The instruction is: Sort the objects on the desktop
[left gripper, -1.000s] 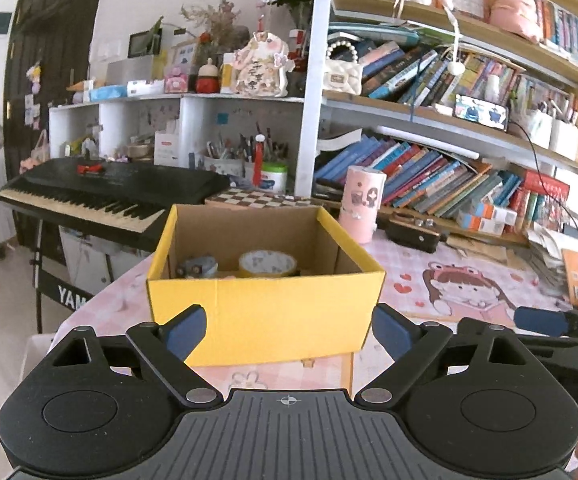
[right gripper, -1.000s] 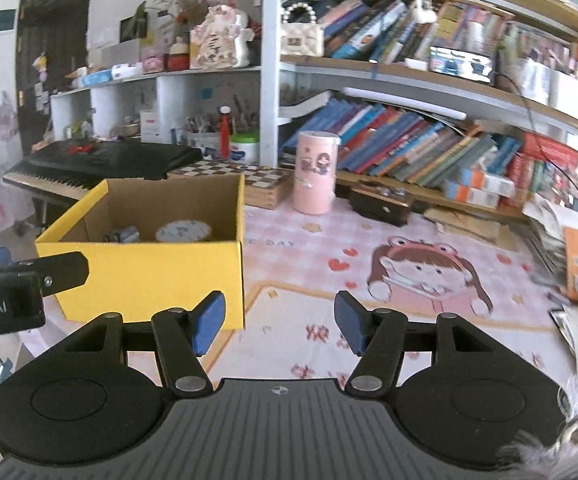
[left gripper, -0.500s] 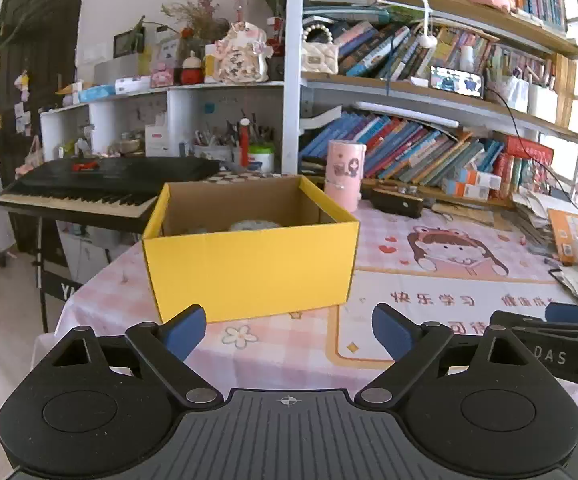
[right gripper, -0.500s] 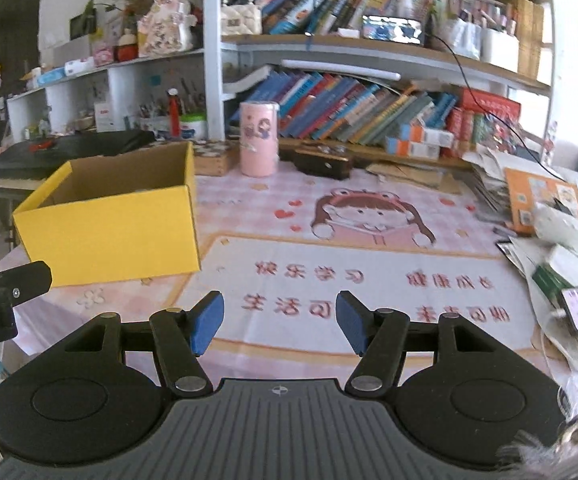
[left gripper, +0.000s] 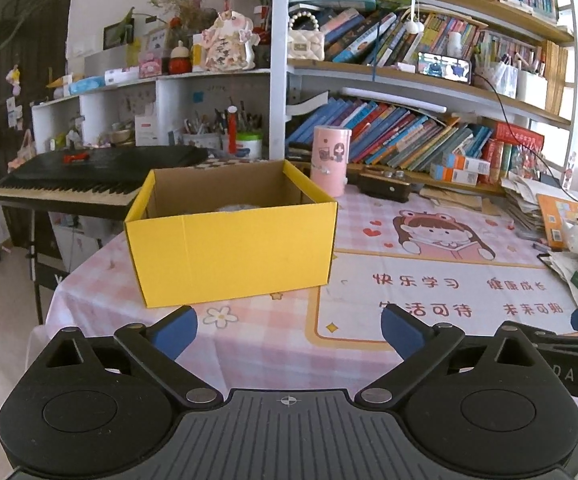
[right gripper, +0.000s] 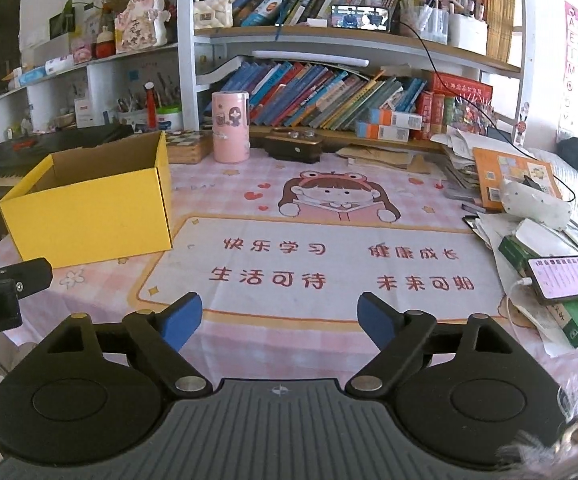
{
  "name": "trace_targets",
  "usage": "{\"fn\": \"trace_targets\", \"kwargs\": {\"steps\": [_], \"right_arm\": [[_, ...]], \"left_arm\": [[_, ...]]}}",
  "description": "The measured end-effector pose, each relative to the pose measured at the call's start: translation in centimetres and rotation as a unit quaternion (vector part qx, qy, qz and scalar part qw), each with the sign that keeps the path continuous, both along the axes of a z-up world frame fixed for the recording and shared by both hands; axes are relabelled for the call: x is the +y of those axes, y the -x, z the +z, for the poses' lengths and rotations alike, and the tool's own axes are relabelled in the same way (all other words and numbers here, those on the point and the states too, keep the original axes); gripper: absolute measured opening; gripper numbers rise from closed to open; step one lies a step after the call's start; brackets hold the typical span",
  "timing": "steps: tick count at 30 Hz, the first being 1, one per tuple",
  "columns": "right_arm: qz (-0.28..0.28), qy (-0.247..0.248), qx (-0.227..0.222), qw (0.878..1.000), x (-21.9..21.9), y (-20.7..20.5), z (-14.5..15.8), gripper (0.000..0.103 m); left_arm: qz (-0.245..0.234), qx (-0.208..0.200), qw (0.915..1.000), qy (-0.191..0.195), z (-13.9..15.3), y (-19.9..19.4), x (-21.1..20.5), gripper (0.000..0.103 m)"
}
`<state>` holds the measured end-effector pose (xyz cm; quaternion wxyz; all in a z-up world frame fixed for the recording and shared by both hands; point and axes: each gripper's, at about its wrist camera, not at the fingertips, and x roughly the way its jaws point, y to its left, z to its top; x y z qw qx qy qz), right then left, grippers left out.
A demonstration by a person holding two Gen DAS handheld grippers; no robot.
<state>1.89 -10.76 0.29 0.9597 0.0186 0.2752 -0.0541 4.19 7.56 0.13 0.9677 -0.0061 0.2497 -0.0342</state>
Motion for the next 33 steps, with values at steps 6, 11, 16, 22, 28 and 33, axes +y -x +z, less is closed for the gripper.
{"fn": "trace_targets", "kwargs": {"steps": [6, 11, 16, 22, 28, 33], "right_arm": [[-0.002, -0.001, 0.008, 1.000, -0.4, 0.5, -0.2, 0.090], [-0.003, -0.002, 0.014, 1.000, -0.6, 0.9, -0.4, 0.091], [-0.002, -0.003, 0.020, 1.000, -0.5, 1.3, -0.6, 0.100], [-0.004, -0.005, 0.026, 1.000, -0.4, 1.6, -0.7, 0.103], [-0.006, -0.004, 0.025, 1.000, -0.3, 2.2, -0.6, 0.103], [-0.008, -0.003, 0.024, 1.000, -0.3, 2.4, -0.6, 0.103]], "left_arm": [[0.001, 0.004, 1.0000, 0.003, -0.1, 0.4, -0.4, 0.102], [0.004, 0.009, 1.0000, 0.000, -0.2, 0.8, -0.5, 0.102], [0.009, 0.014, 0.9998, -0.006, -0.4, 1.2, -0.4, 0.102], [0.014, 0.019, 0.9997, -0.009, -0.4, 1.7, -0.2, 0.103], [0.011, 0.020, 0.9997, -0.009, -0.4, 2.0, 0.0, 0.103], [0.010, 0.020, 0.9997, -0.007, -0.3, 2.2, 0.0, 0.103]]}}
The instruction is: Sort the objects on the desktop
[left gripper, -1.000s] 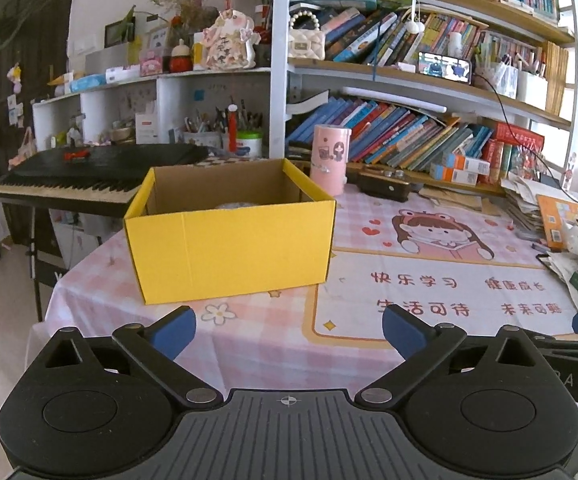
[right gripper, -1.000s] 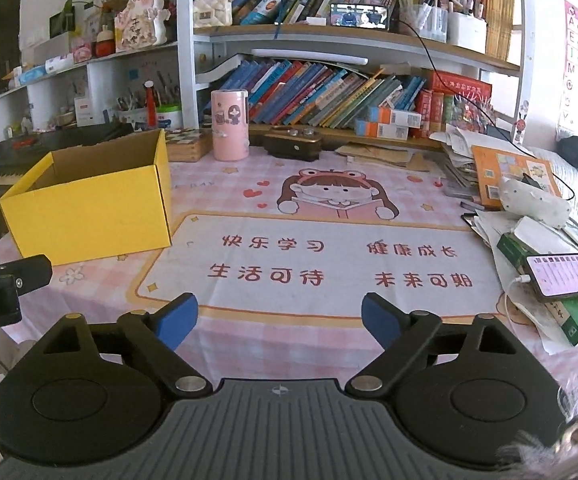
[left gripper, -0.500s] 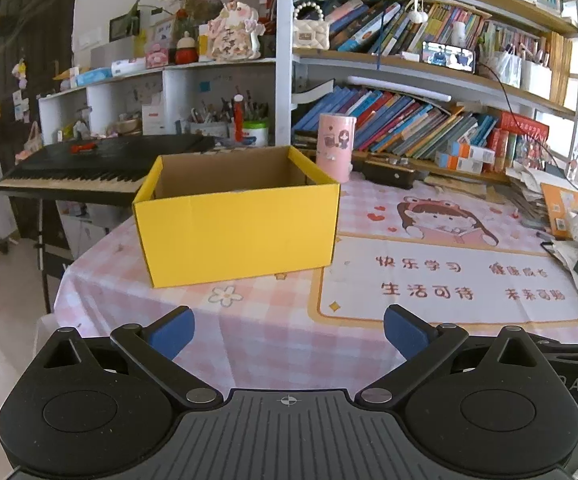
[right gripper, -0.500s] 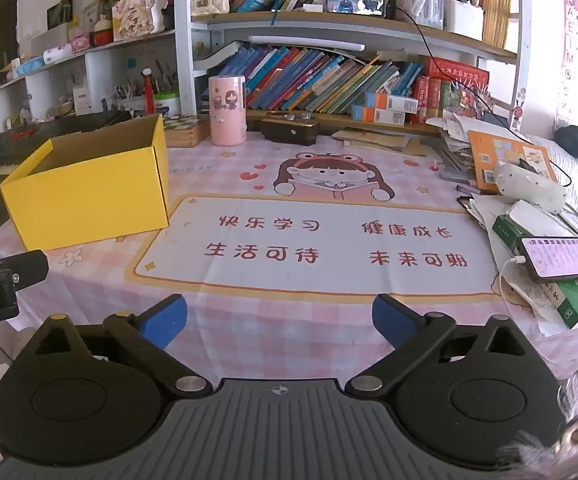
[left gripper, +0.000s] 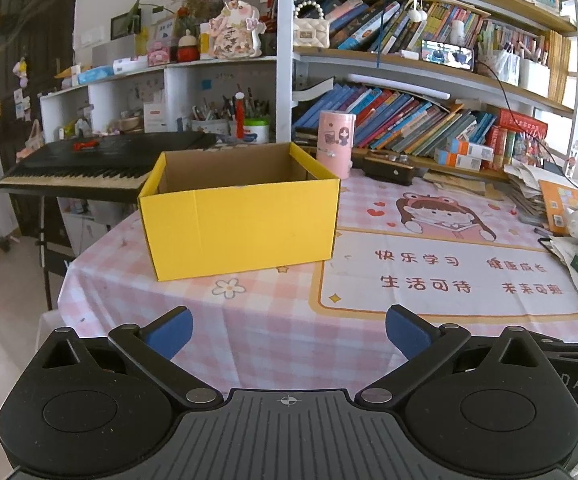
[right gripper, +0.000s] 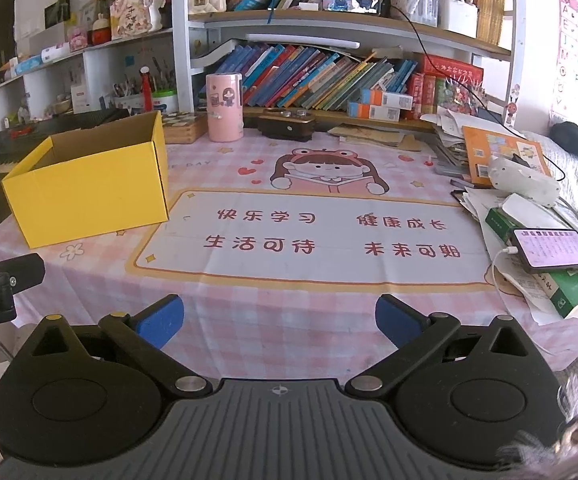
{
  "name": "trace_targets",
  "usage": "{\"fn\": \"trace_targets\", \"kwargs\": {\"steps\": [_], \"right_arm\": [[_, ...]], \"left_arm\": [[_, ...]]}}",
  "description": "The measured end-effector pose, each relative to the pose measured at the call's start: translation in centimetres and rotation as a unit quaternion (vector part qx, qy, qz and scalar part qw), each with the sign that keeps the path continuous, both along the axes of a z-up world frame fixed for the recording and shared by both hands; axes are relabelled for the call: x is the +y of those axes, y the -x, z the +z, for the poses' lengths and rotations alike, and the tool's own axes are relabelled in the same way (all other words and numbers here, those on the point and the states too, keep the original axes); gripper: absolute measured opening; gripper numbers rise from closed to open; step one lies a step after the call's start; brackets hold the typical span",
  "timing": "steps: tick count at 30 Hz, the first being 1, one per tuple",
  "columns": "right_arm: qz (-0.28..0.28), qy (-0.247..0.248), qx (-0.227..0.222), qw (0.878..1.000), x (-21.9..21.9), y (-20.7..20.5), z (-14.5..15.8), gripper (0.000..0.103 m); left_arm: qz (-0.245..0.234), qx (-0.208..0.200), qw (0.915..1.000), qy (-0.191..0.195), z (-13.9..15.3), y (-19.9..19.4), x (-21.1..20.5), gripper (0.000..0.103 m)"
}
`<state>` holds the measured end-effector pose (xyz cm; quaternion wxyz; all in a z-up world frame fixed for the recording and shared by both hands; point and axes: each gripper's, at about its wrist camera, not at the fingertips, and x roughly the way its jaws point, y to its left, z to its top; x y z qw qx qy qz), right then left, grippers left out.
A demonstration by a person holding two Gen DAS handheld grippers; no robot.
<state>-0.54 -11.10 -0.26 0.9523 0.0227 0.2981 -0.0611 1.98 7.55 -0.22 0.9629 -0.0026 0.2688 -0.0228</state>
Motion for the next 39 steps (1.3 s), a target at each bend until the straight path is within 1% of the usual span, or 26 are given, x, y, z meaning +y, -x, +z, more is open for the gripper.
{"fn": "trace_targets", "kwargs": {"steps": [30, 39], "right_arm": [[-0.001, -0.001, 0.007, 1.000, -0.4, 0.6, 0.1, 0.103], [-0.001, -0.001, 0.007, 1.000, -0.5, 0.7, 0.1, 0.103]], "left_arm": [[-0.007, 0.022, 0.9997, 0.000, -0.2, 0.1, -1.0, 0.103], [-0.016, 0.027, 0.9995, 0.003, -0.2, -0.1, -1.2, 0.103]]}}
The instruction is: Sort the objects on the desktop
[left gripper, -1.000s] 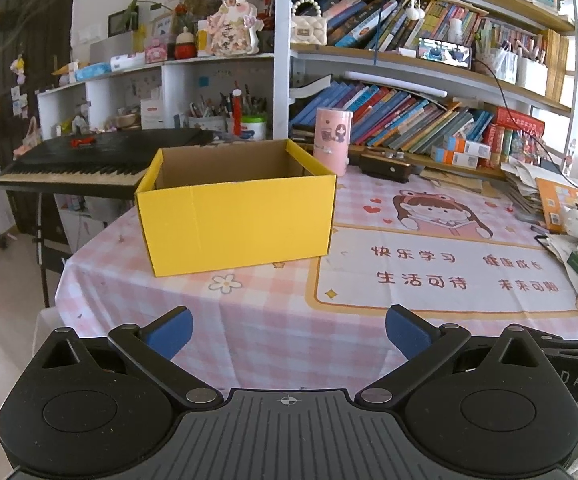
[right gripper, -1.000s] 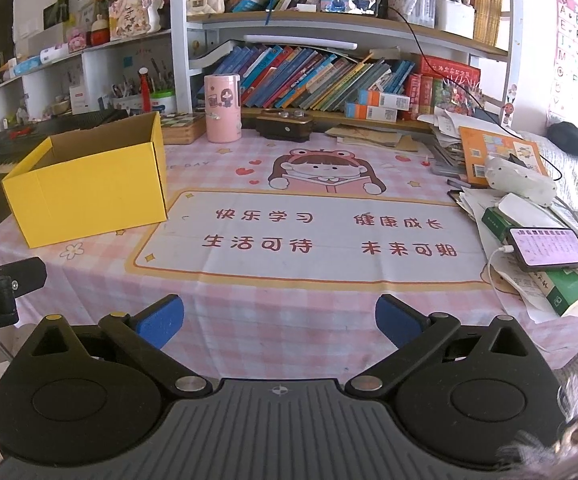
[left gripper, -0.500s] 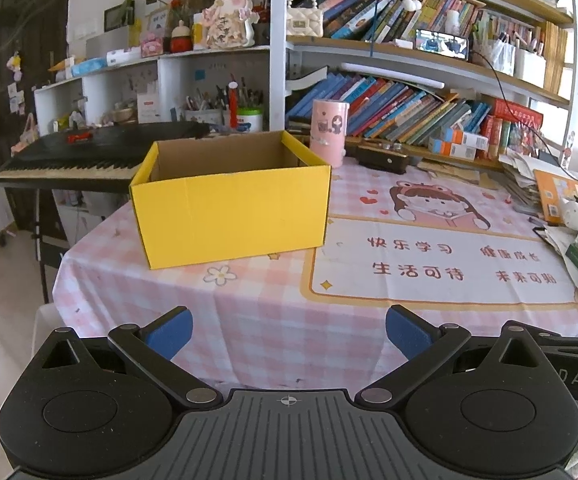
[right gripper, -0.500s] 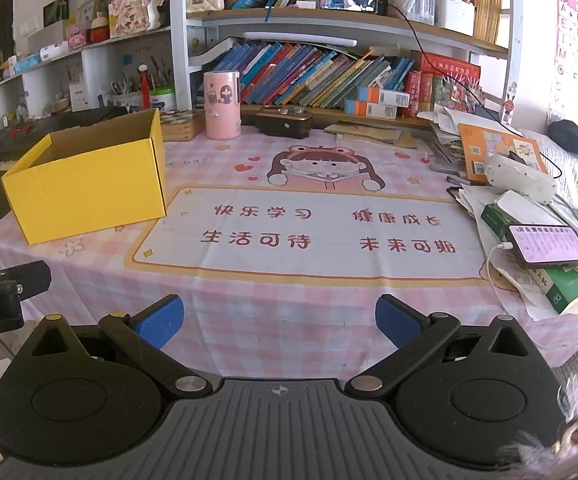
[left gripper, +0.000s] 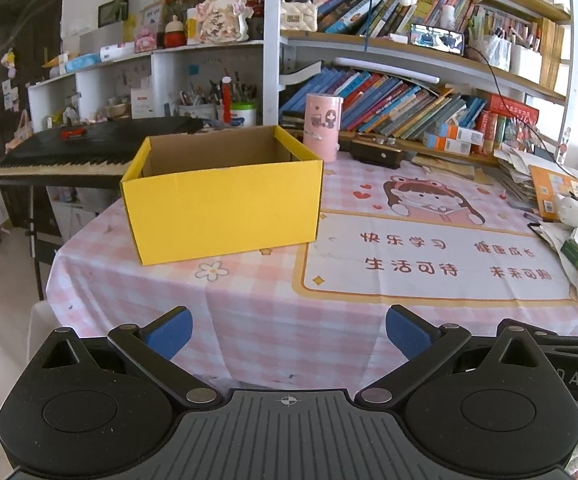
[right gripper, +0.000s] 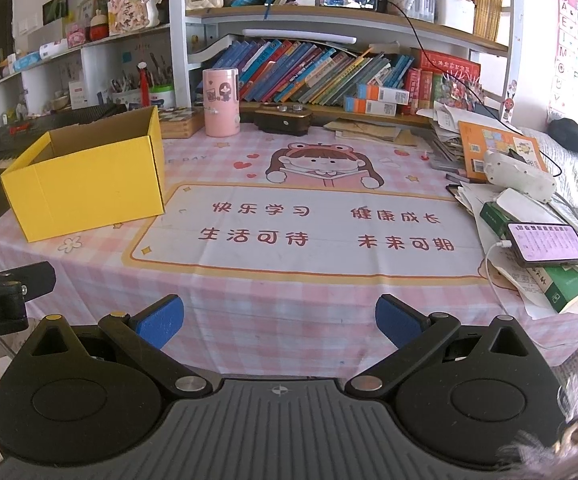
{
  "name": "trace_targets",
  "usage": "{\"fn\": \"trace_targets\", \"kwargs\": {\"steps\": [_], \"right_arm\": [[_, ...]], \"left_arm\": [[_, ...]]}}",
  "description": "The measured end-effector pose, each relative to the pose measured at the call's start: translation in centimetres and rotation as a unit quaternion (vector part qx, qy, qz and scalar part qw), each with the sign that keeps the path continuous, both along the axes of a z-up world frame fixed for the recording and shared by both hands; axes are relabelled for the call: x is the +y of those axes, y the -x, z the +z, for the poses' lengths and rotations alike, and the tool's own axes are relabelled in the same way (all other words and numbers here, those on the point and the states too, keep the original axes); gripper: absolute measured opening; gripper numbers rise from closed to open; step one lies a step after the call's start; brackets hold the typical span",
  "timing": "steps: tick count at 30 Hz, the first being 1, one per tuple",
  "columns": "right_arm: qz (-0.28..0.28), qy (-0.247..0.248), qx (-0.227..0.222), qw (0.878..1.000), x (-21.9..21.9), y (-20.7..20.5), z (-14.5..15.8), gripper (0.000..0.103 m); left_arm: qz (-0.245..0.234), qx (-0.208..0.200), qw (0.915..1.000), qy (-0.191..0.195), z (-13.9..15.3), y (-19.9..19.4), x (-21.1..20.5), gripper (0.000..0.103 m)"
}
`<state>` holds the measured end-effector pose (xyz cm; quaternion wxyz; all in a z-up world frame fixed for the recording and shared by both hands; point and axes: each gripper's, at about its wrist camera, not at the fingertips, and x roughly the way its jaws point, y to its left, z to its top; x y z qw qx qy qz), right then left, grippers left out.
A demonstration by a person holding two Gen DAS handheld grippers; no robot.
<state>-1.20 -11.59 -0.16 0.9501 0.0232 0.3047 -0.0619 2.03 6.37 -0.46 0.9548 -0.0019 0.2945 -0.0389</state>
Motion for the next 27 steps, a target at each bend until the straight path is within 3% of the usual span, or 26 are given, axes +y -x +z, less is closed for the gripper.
{"fn": "trace_targets", "kwargs": {"steps": [27], "right_arm": [[0.007, 0.001, 0.009, 1.000, 0.07, -0.69, -0.60, 0.103]], "left_arm": [[-0.009, 0.013, 0.9999, 0.006, -0.43, -0.60, 0.04, 0.103]]}}
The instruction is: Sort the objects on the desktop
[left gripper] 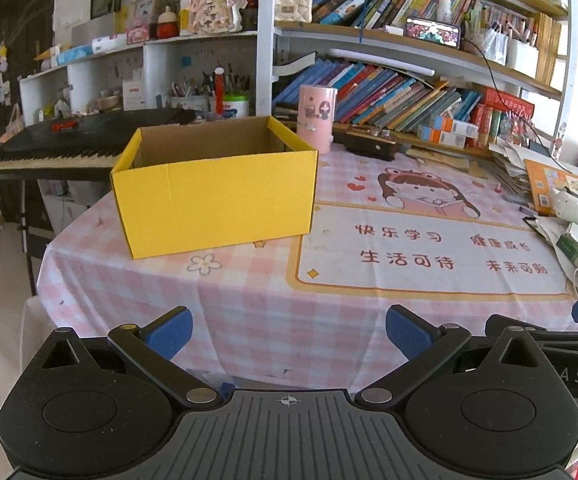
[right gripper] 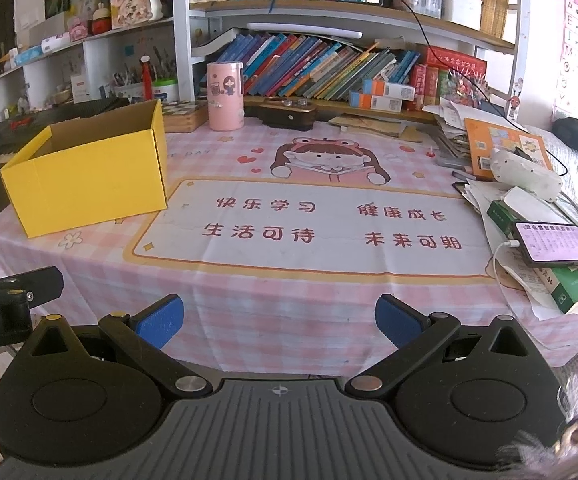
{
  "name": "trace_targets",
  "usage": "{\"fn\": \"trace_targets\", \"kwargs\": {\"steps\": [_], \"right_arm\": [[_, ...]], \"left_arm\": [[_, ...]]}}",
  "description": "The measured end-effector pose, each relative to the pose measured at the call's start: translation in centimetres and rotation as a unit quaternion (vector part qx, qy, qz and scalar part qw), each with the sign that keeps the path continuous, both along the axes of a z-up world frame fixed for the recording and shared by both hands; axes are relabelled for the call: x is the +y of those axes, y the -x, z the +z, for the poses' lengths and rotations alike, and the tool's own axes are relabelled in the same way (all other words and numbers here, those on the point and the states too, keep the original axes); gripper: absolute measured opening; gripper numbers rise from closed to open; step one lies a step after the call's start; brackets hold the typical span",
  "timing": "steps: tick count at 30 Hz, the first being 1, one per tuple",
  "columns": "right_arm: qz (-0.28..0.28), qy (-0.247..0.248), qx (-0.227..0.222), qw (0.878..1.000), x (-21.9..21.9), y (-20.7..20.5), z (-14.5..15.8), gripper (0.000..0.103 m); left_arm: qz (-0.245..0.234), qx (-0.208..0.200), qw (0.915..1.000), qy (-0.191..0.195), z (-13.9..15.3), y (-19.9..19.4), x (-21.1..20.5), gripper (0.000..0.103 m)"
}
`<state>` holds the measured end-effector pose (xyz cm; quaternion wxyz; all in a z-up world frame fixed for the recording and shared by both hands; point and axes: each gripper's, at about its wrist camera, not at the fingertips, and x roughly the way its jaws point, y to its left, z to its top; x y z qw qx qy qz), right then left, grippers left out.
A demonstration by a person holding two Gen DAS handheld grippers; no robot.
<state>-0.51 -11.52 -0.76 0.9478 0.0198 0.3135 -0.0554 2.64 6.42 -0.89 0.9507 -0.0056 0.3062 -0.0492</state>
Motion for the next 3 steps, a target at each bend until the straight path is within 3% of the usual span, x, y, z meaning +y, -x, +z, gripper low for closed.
{"fn": "trace_targets", "kwargs": {"steps": [3], "right_arm": [[0.000, 0.000, 0.001, 1.000, 0.05, -0.15, 0.01, 0.103]], "left_arm": [[0.003, 0.004, 1.0000, -0.002, -0.05, -0.33, 0.05, 0.103]]}}
